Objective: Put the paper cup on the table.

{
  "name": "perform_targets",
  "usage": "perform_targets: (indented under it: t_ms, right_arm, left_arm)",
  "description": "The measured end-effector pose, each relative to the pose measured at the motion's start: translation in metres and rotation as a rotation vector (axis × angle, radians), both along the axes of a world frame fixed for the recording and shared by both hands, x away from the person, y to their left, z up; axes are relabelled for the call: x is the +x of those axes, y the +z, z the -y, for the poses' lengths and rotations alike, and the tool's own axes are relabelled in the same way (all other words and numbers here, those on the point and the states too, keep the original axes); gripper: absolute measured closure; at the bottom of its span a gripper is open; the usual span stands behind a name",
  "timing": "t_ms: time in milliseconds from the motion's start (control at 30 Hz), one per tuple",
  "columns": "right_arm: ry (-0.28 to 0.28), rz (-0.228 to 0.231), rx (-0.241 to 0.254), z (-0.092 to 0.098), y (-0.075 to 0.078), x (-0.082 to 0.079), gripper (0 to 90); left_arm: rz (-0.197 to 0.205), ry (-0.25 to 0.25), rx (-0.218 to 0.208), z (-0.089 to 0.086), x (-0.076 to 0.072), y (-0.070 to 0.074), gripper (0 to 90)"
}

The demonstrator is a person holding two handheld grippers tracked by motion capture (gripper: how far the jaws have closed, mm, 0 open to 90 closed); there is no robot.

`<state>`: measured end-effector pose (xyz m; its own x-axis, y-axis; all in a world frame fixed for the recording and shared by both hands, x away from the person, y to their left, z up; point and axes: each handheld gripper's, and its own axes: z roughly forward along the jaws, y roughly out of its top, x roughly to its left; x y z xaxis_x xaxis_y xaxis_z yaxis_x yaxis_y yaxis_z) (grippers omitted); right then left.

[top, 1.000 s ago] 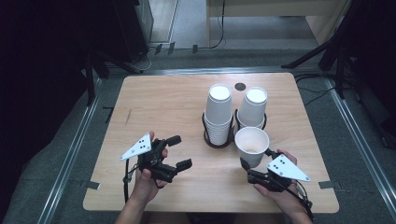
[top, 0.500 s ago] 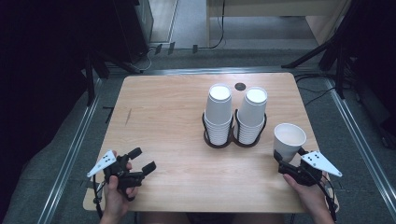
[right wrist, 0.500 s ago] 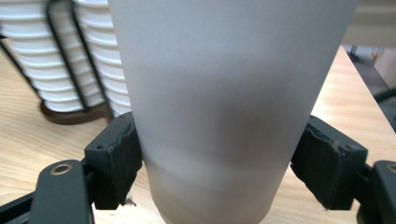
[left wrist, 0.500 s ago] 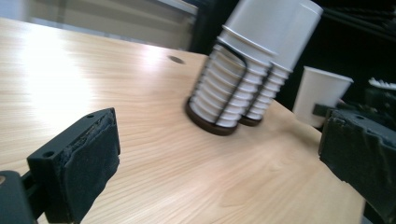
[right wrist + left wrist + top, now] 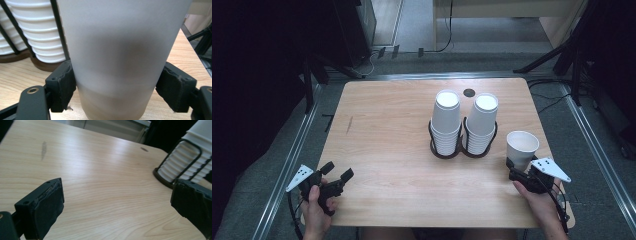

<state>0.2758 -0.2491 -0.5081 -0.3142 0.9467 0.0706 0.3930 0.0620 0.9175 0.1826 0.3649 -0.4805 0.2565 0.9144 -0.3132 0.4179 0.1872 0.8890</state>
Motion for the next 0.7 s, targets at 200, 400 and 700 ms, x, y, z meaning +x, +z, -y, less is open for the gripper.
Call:
perform_targets:
  t_ms: [200, 400, 700]
  right_arm:
    - [-0.026, -0.011, -0.035, -0.003, -0.002, 0.001, 22.0]
    - [-0.074, -0.073, -0.03, -0.004, -0.003, 0.016, 22.0]
    - [-0.104, -0.09, -0.098, -0.016, -0.008, 0.032, 22.0]
  left_arm:
    - [-0.038, 0.022, 0.051, 0.001, 0.001, -0.007, 0.0]
    - [-0.054, -0.011, 0.08, 0.009, 0.004, -0.008, 0.0]
    - [-0.054, 0.013, 0.022, 0.0, 0.006, -0.012, 0.0]
